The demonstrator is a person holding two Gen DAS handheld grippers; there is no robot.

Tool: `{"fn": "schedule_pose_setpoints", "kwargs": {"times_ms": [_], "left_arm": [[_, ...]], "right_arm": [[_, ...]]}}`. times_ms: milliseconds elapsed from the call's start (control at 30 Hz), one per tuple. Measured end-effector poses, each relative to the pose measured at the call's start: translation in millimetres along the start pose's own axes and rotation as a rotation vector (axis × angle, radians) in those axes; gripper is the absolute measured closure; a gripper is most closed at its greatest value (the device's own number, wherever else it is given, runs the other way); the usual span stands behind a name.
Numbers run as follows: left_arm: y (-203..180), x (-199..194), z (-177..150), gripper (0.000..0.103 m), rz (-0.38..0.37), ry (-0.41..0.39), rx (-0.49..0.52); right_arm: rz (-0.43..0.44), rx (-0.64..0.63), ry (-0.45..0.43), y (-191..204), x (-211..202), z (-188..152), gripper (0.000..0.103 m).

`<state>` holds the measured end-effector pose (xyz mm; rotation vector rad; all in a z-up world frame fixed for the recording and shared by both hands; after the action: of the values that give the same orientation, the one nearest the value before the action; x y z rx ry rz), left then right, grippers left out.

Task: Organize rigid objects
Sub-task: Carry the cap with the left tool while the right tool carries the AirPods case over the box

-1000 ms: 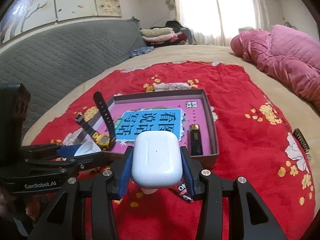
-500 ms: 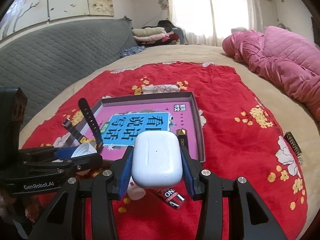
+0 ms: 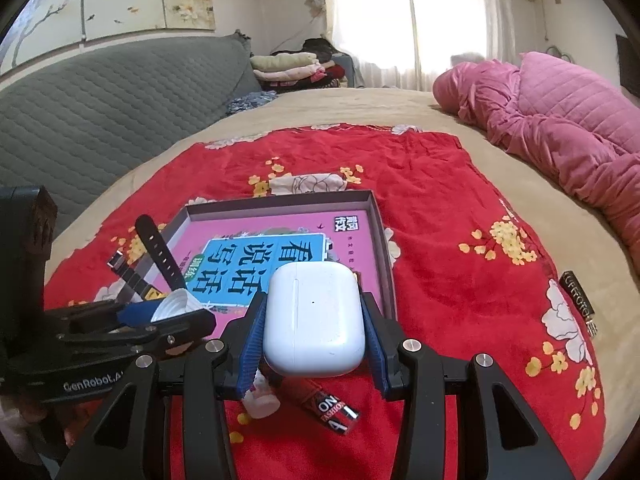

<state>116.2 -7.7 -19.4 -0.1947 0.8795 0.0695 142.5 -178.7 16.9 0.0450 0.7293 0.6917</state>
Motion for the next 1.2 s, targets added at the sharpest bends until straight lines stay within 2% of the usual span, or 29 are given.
{"fn": "schedule_pose_setpoints", "kwargs": {"times_ms": [500,933,1200], "left_arm": [[-12,26,9,0.053,-0.037,0.012,0.023],[20,43,14,0.053,0.016,0.037,-0.013],[31,49,13,0.053,0.035,0.045,-0.020]], "right_arm": [[-0.047,0.035,0.004,-13,5,13,0.057],[-0.022,0.017,0.044,-4,35,17,0.057],[-0.007,-0.009,0.107,4,63,12,0.057]]}}
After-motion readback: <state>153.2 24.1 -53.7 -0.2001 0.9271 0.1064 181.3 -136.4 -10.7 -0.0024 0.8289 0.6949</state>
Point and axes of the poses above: each gripper's, at about its wrist camera, not at the fingertips, and x roughly the way its jaws point, y to its left, z to its top, the point moved 2 cm from there along x, roughly the way its jaws point, and after that the axes turned 14 degrees about z, right-handed, at the moved point
